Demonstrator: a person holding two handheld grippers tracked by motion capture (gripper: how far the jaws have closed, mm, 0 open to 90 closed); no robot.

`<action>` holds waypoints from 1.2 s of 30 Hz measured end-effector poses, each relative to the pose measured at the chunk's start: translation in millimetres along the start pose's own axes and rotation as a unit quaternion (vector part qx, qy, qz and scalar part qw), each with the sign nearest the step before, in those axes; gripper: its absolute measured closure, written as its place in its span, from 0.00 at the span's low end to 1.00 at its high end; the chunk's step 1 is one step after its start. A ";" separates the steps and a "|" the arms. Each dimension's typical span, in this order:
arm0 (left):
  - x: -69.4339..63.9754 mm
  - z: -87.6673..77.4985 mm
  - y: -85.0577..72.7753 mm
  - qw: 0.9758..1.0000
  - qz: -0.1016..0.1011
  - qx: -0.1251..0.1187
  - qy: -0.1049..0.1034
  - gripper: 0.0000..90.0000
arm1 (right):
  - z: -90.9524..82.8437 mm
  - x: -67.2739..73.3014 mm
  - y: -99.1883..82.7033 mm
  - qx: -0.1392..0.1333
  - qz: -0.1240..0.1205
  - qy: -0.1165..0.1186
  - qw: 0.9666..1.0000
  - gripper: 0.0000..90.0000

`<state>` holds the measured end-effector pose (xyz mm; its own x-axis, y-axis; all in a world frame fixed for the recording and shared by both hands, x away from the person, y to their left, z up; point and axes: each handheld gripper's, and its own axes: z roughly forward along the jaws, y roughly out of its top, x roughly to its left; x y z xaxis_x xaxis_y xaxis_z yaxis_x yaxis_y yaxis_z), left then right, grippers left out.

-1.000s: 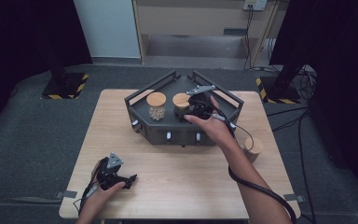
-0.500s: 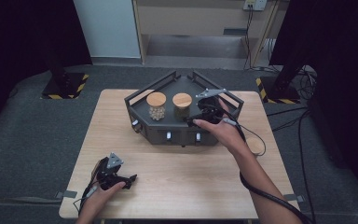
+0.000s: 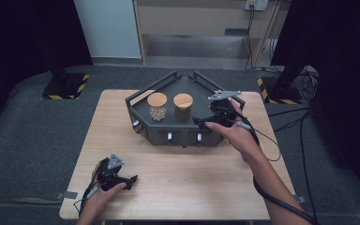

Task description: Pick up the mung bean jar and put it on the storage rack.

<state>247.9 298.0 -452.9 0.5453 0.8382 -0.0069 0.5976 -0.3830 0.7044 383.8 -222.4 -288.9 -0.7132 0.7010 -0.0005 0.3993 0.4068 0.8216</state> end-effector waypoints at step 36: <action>0.2 0.1 -0.3 1.000 0.001 0.000 0.000 0.00 | -48.0 -24.7 -45.8 0.010 0.008 -0.018 1.000 0.08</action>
<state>247.8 298.2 -453.1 0.5466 0.8374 -0.0056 0.5961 -0.3843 0.7050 355.4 -286.5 -299.2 -0.6855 0.7281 -0.0076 0.4229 0.4066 0.8098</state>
